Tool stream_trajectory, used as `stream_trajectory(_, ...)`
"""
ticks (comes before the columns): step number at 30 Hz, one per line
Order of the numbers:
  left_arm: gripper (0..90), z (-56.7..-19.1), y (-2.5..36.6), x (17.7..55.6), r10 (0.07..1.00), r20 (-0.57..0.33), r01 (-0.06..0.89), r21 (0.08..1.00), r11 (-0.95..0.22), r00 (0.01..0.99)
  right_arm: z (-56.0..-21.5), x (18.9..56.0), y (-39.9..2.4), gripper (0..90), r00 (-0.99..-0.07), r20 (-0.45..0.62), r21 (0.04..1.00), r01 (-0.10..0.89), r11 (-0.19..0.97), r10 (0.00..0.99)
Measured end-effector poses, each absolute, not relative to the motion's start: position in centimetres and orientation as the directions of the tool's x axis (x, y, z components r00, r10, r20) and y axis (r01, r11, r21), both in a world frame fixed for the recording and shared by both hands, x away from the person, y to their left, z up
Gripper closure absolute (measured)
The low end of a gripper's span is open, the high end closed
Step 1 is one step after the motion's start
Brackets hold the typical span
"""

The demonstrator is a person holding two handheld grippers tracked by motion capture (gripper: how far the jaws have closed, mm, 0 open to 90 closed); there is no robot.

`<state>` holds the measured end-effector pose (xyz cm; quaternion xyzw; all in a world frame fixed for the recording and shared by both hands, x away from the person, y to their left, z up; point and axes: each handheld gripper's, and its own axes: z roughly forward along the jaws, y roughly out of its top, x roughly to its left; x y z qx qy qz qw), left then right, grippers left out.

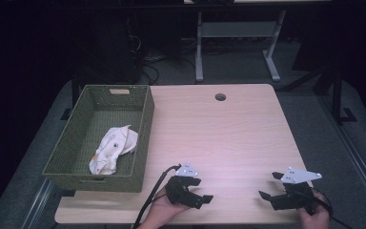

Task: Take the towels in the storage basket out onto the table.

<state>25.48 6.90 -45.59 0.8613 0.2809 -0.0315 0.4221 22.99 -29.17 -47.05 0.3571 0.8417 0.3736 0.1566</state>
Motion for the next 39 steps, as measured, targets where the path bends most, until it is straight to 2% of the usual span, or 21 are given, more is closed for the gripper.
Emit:
stream_trajectory(13, 24.4, -43.7, 7.5, 26.3, 0.450, -0.270, 0.488, 0.722, -0.490, 0.851, -47.0, 22.8, -29.7, 13.9, -0.679, 0.019, 0.753, 0.492, 0.436, 0.734)
stream_trajectory(15, 24.4, -43.4, 7.6, 26.5, 0.448, -0.288, 0.501, 0.715, -0.487, 0.846, -47.1, 22.8, -29.4, 14.0, -0.679, 0.016, 0.746, 0.497, 0.443, 0.734)
stream_trajectory(24, 24.4, -42.0, 7.3, 27.2, 0.413, -0.288, 0.487, 0.685, -0.542, 0.864, -47.2, 22.8, -29.1, 14.0, -0.679, 0.014, 0.741, 0.499, 0.449, 0.734)
stream_trajectory(35, 24.3, -37.8, 8.8, 29.6, 0.421, -0.296, 0.504, 0.651, -0.568, 0.857, -47.1, 22.7, -29.2, 13.9, -0.676, 0.017, 0.747, 0.498, 0.441, 0.736)
stream_trajectory(39, 24.2, -35.9, 9.6, 30.6, 0.454, -0.296, 0.526, 0.648, -0.551, 0.841, -47.2, 22.8, -29.1, 13.9, -0.679, 0.016, 0.742, 0.500, 0.446, 0.734)
